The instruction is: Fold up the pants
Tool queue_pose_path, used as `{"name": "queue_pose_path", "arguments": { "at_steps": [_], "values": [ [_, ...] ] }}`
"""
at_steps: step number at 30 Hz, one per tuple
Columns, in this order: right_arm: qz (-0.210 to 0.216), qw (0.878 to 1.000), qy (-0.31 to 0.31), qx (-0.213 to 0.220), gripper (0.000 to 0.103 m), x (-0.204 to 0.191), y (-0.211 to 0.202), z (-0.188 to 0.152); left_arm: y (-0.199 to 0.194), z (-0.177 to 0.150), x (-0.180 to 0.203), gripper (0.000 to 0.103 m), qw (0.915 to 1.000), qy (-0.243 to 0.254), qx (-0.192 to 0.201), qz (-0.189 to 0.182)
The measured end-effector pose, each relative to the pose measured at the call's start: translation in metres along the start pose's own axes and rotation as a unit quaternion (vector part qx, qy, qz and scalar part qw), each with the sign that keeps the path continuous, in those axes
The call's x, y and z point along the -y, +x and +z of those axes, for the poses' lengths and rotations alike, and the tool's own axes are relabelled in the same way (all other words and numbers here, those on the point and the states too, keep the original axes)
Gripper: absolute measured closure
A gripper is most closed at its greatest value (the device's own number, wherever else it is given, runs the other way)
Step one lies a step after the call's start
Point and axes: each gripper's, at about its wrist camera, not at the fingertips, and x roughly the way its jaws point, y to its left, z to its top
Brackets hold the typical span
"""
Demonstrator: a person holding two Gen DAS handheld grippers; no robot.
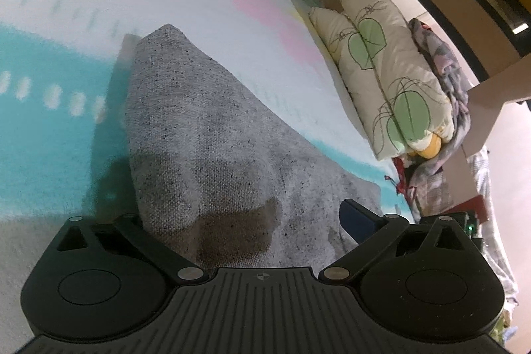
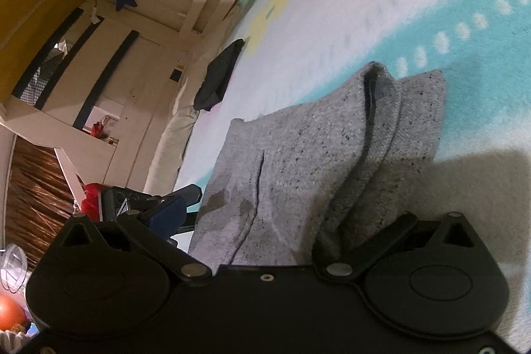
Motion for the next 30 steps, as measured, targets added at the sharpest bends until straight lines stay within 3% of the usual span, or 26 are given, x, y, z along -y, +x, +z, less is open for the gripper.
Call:
{"name": "queue_pose_path", "arguments": {
  "at_steps": [2, 5, 6, 7, 8, 10, 12, 15, 19, 23, 30],
  "values": [
    [-0.011, 1.0, -0.015, -0.007, 0.0, -0.004, 0.002, -0.002, 0.0, 0.0, 0.003, 0.008, 0.9999, 0.0, 0.001, 0.014],
    [-0.034, 0.999, -0.024, -0.014, 0.003, -0.013, 0.004, -0.002, -0.002, -0.003, 0.011, 0.032, 0.9982, 0.012, 0.005, 0.058],
    [-0.048, 0.998, -0.023, -0.015, 0.017, -0.015, 0.003, -0.003, -0.003, -0.004, 0.013, 0.044, 0.9968, 0.021, 0.007, 0.077],
    [-0.068, 0.997, -0.024, -0.015, 0.043, -0.017, 0.001, -0.003, -0.005, -0.005, 0.015, 0.053, 0.9954, 0.028, 0.009, 0.091],
    [-0.096, 0.995, -0.027, -0.012, 0.055, -0.018, -0.001, -0.005, -0.006, -0.007, 0.015, 0.057, 0.9947, 0.034, 0.013, 0.096],
    [-0.107, 0.994, -0.027, -0.005, 0.059, -0.018, -0.007, -0.008, -0.01, -0.009, 0.015, 0.076, 0.9953, 0.031, 0.018, 0.09],
    [-0.118, 0.992, -0.034, 0.0, 0.06, -0.025, -0.009, -0.012, -0.016, -0.011, 0.023, 0.082, 0.994, 0.04, 0.029, 0.097],
    [-0.139, 0.988, -0.068, 0.006, 0.061, -0.051, -0.009, -0.014, -0.026, -0.013, 0.041, 0.084, 0.9905, 0.077, 0.047, 0.104],
    [-0.126, 0.988, -0.086, 0.021, 0.061, -0.077, -0.017, -0.006, -0.049, -0.001, 0.052, 0.084, 0.9906, 0.066, 0.076, 0.092],
    [-0.101, 0.99, -0.089, 0.034, 0.061, -0.095, -0.011, 0.017, -0.07, 0.034, 0.057, 0.084, 0.9862, 0.079, 0.114, 0.091],
    [-0.085, 0.99, -0.105, 0.032, 0.061, -0.122, 0.046, 0.086, -0.07, 0.11, 0.032, 0.084, 0.9784, 0.088, 0.132, 0.133]
  ]
}}
